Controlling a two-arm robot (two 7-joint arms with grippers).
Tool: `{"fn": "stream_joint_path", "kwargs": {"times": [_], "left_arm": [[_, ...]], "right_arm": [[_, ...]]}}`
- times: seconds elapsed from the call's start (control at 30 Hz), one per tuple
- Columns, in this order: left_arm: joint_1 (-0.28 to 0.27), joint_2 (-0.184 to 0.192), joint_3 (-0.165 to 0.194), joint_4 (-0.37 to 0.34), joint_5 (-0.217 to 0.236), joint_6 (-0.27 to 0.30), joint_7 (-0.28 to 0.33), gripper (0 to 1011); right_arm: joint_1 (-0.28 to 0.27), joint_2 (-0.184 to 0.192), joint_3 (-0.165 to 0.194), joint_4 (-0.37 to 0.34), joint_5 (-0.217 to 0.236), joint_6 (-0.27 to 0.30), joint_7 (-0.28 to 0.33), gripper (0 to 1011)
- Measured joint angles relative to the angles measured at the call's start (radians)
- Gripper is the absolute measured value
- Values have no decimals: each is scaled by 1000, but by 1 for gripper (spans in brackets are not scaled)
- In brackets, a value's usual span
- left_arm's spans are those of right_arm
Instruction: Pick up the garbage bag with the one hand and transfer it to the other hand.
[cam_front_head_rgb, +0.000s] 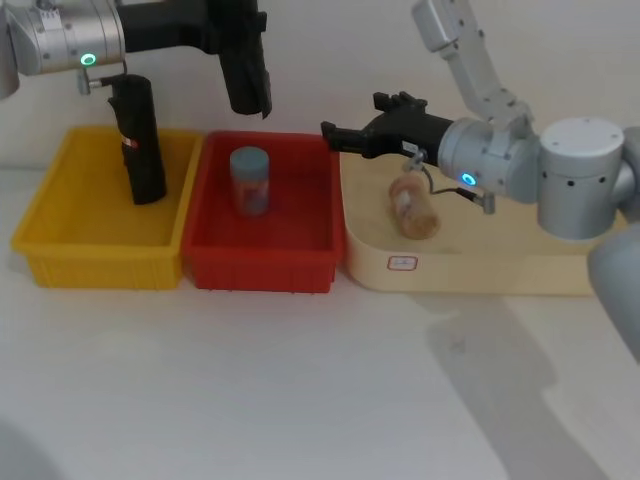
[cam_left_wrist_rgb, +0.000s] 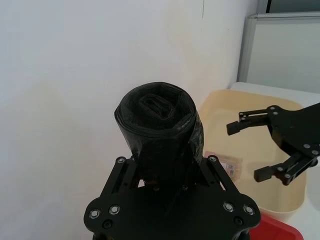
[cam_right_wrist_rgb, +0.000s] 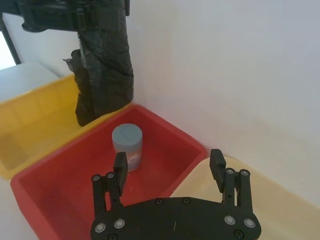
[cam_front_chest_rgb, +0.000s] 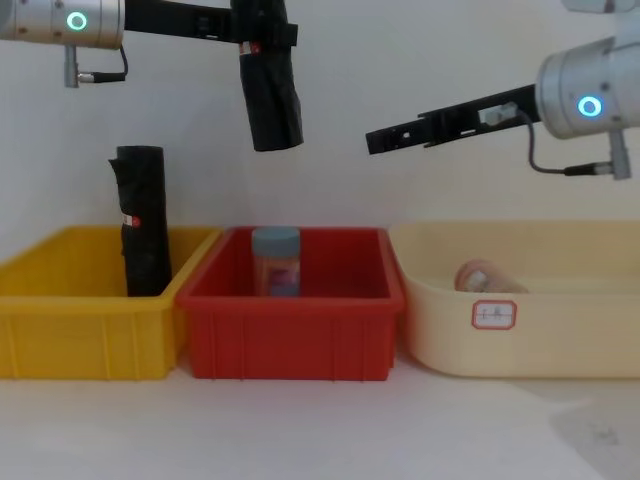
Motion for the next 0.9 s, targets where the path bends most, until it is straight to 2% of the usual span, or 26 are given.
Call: {"fn": "stream_joint_path", "kwargs": {"times": [0.27, 0.9], "left_arm": [[-3, -2, 2, 5, -2, -3, -1, 396], [-5, -4, 5, 10, -4, -5, -2, 396]], "right_arm": [[23, -42, -3, 50, -6, -24, -14, 1000], [76, -82, -34, 126, -6, -93, 32, 1000]]}}
